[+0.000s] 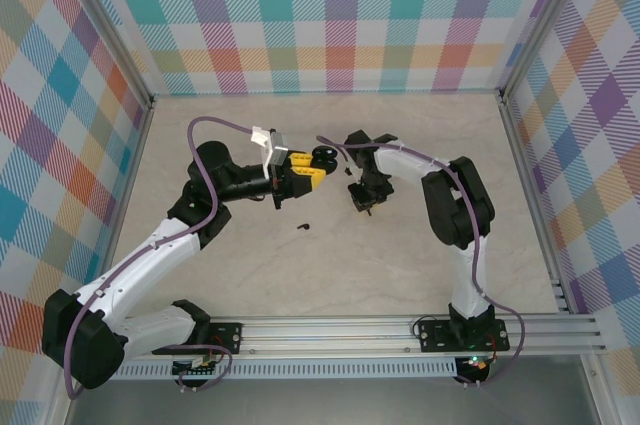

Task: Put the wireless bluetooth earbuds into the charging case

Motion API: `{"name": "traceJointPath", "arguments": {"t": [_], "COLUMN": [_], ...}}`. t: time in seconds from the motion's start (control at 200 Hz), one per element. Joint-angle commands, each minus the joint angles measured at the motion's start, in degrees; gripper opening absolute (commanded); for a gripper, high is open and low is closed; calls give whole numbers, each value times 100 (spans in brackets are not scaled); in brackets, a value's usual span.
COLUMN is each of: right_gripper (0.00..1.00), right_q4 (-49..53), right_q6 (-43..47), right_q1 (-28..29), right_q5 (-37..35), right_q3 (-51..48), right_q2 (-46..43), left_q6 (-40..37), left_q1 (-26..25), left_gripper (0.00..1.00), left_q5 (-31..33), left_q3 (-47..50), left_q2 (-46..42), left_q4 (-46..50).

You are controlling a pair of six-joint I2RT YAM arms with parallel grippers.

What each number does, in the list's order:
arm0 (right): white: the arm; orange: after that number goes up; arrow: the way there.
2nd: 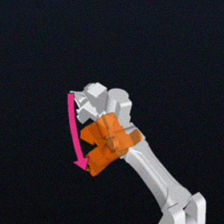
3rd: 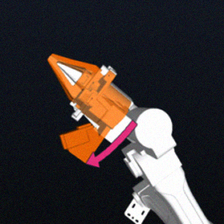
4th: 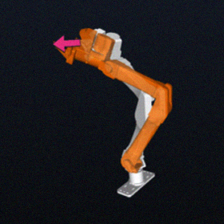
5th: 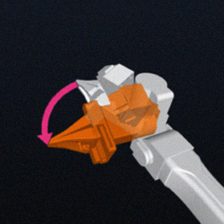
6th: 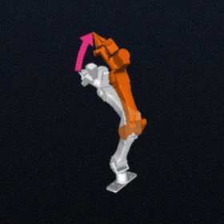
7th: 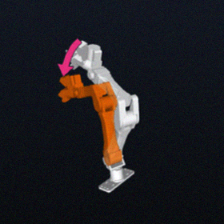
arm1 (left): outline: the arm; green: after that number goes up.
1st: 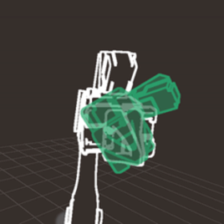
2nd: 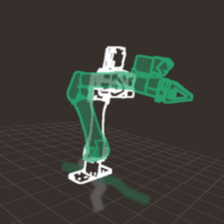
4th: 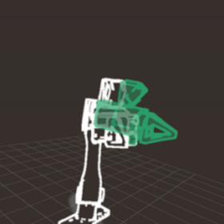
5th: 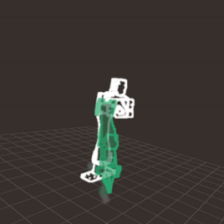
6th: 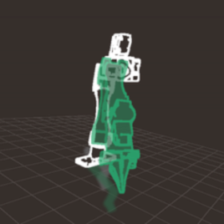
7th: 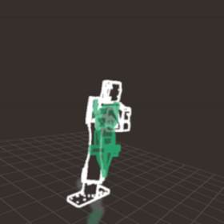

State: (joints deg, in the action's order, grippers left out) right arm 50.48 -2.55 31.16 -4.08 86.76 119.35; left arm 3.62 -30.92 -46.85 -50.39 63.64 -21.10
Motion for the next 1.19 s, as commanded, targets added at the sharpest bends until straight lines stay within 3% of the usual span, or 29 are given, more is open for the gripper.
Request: {"name": "traceJointPath", "arguments": {"t": [0.0,0.235,0.685,1.19], "right_gripper": [24,18,17,16], "right_q4": [-87,-210,-751,-1638], "right_q6": [-34,-158,-472,-990], "right_q1": [52,40,-300,-803], "right_q5": [99,129,583,1435], "right_q3": [35,-102,-599,-1483], "right_q2": [174,-68,-821,-2391], "left_q6": [-24,-11,-19,28], "left_q1": [42,42,42,42], "left_gripper": [17,16,16,15], "left_q5": [-18,-26,37,350], "left_q3": [6,6,46,73], "left_q2": [-70,-71,-67,69], "left_q4": [-166,-166,-160,-94]}}
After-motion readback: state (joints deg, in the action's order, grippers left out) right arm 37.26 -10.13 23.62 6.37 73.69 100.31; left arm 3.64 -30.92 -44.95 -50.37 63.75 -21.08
